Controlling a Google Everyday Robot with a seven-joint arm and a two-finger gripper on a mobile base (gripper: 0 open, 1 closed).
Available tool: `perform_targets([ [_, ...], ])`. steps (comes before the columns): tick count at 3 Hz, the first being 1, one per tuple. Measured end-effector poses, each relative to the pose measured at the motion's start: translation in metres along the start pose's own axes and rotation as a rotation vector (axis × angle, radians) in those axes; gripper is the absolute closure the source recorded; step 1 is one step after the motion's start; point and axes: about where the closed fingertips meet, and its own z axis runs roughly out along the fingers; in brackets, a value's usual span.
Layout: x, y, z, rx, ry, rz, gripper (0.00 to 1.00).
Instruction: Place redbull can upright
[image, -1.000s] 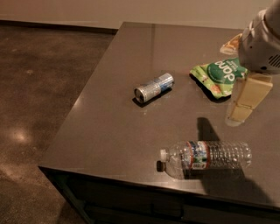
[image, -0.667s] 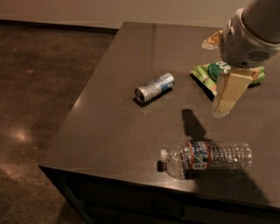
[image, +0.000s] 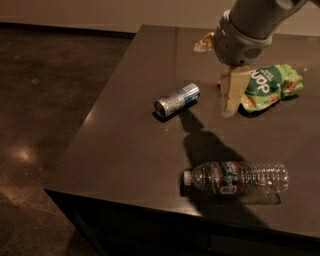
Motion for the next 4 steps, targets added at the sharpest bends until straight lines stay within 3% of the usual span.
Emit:
perform_targets([
  [1,-0.006,-0.023,0.022,-0.042,0.017,-0.105,0.00],
  [3,-0.036,-0.030,0.064,-0.142,0.026,-0.274,0.00],
  [4,-0.045,-0.030,0.085,-0.194,0.040,-0.326,0.00],
])
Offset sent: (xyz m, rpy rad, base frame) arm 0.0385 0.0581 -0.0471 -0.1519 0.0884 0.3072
